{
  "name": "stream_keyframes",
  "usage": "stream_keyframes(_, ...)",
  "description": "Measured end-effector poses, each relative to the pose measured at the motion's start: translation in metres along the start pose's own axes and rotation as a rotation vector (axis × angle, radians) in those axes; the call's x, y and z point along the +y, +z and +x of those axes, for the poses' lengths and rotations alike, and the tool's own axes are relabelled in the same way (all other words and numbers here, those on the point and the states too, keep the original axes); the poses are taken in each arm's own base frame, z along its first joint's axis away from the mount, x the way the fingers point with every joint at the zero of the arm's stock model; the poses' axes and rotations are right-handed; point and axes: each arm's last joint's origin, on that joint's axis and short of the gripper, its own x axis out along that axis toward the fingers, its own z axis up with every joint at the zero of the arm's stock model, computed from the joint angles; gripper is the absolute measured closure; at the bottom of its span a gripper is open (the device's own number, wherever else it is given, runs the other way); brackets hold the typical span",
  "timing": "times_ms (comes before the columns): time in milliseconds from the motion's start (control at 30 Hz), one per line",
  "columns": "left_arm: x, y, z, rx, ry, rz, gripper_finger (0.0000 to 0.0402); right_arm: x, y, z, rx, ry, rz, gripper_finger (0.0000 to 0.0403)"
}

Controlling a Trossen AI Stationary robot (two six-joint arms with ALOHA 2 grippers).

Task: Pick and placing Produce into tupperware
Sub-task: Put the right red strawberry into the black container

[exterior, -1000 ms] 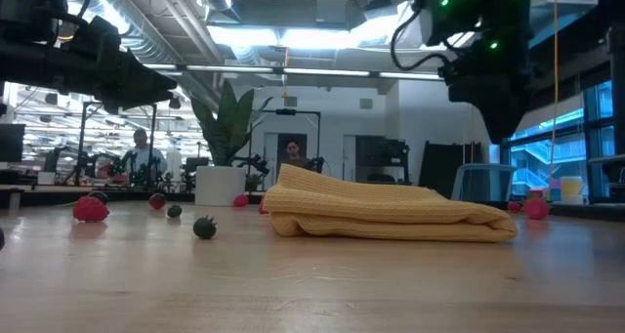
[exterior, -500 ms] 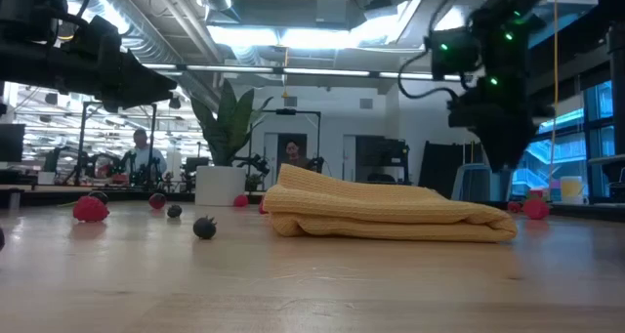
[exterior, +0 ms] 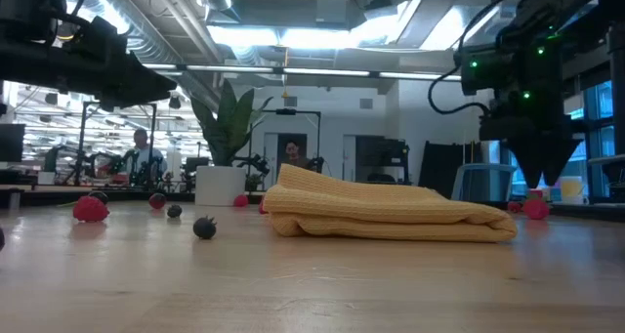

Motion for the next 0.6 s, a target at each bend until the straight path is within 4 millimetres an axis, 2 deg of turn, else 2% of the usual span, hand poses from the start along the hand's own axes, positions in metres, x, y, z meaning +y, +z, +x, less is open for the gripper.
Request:
stream_keyframes(367,0.0031,0.002,-0.0002,-0.029,0.114,-0.003,0.0186,0.0049,0.0062,-0.0001,-0.07,0.042,-0.235,0.0223)
stream_keyframes(600,0.0036,0.0031,-0.0003,-0.04,0.131,-0.006,0.0186,0.0043,0.0053,0.0,-0.059,0.037,-0.202,0.0223)
